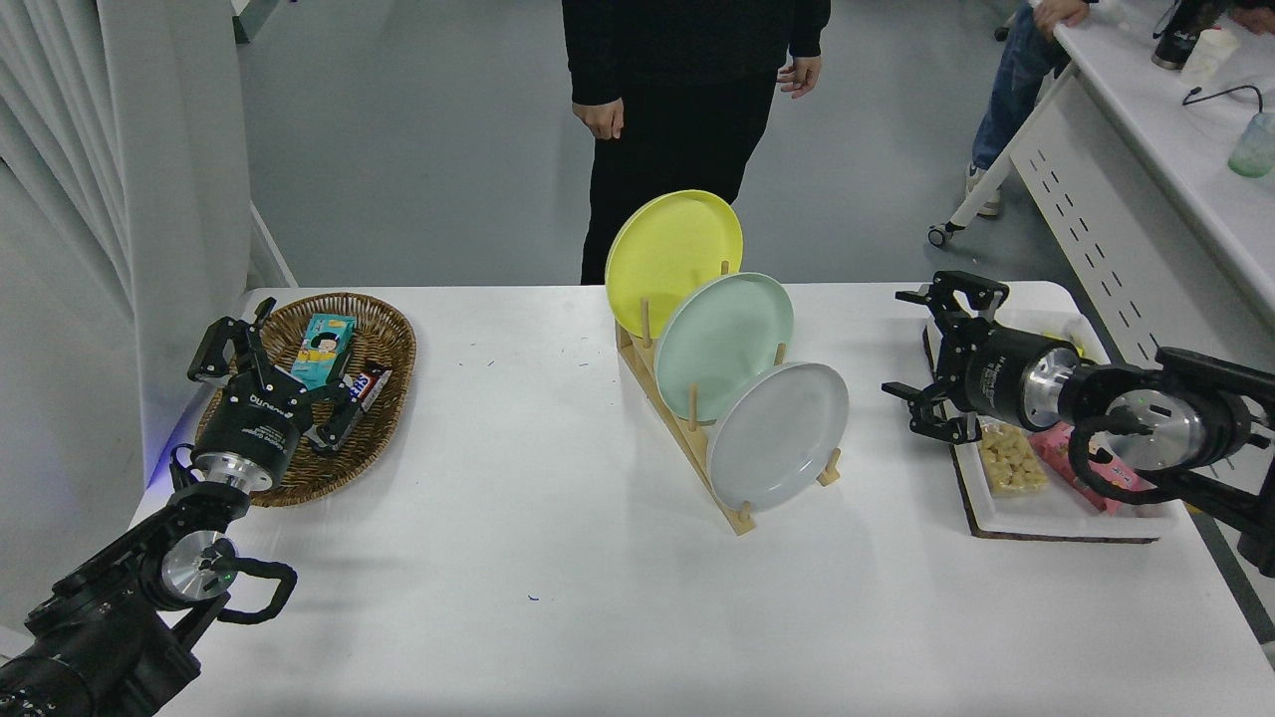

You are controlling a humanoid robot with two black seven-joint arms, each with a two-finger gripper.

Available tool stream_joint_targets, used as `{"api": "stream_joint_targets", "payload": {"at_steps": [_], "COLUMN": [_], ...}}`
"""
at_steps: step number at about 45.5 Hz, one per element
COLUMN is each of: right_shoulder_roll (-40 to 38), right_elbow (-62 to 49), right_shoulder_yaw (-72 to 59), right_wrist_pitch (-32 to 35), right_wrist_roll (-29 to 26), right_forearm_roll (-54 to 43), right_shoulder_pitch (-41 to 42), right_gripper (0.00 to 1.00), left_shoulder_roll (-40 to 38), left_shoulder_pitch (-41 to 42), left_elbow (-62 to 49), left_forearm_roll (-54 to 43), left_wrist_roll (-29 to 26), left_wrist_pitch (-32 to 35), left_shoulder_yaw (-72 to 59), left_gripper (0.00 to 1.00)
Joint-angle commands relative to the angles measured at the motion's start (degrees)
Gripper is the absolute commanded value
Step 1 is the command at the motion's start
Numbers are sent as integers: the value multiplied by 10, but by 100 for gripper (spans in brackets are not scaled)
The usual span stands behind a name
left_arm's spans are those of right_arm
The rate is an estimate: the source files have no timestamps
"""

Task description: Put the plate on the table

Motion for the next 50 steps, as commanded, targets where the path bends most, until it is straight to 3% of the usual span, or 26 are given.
{"api": "stream_joint_targets", "payload": {"at_steps": [1,33,50], "right_shoulder_roll": [13,73,95], "right_elbow": [6,-30,-49], "right_shoulder_yaw": [-9,-4,-1], "right_wrist_pitch": [-9,-11,-11], "right_wrist_roll": [0,0,-1], "right_forearm_roll": [-1,-30,-42], "right_shoulder_pitch": [1,-6,-5], "right_gripper": [98,93,96], "left_shoulder_roll": [0,0,0], "left_shoulder_pitch": [0,0,0], "left_elbow": [0,0,-1], "left_forearm_roll": [0,0,0], "left_wrist_roll": [0,0,0], "left_wrist_pitch": [0,0,0], "left_shoulder_yaw": [0,0,0], "left_gripper": [98,98,98]}}
